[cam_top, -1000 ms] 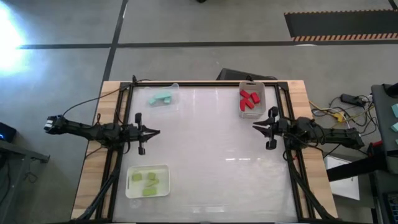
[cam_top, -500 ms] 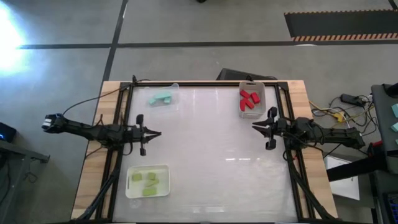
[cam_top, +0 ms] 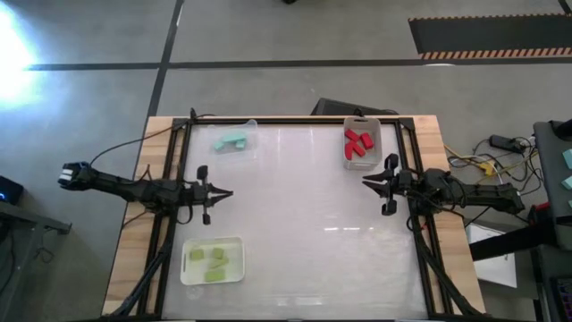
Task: Sort & place blocks by color
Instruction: Return to Home Position
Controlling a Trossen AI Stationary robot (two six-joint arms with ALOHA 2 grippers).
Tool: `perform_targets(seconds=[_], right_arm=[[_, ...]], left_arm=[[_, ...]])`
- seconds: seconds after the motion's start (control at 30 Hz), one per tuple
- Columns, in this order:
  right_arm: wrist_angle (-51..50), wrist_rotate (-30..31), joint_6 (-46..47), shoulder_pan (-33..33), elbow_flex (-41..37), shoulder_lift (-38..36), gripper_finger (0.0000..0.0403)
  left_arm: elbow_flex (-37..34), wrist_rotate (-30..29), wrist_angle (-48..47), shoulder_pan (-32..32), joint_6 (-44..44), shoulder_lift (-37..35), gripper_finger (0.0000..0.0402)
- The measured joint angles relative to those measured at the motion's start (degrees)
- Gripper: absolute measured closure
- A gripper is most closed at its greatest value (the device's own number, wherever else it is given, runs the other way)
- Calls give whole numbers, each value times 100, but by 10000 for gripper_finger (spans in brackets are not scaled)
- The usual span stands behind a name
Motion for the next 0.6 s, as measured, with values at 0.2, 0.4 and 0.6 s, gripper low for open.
perform_targets(seconds=[0.2,0.4,0.6], right_arm=[[0,0,0,0,-1,0,351],[0,0,0,-2,-2,0,351],[0,1,0,-1,-4,0,351]], left_arm=[[0,0,0,0,-2,112,402],[0,0,0,0,-2,213,402],[0,1,-1,0,-2,306,402]])
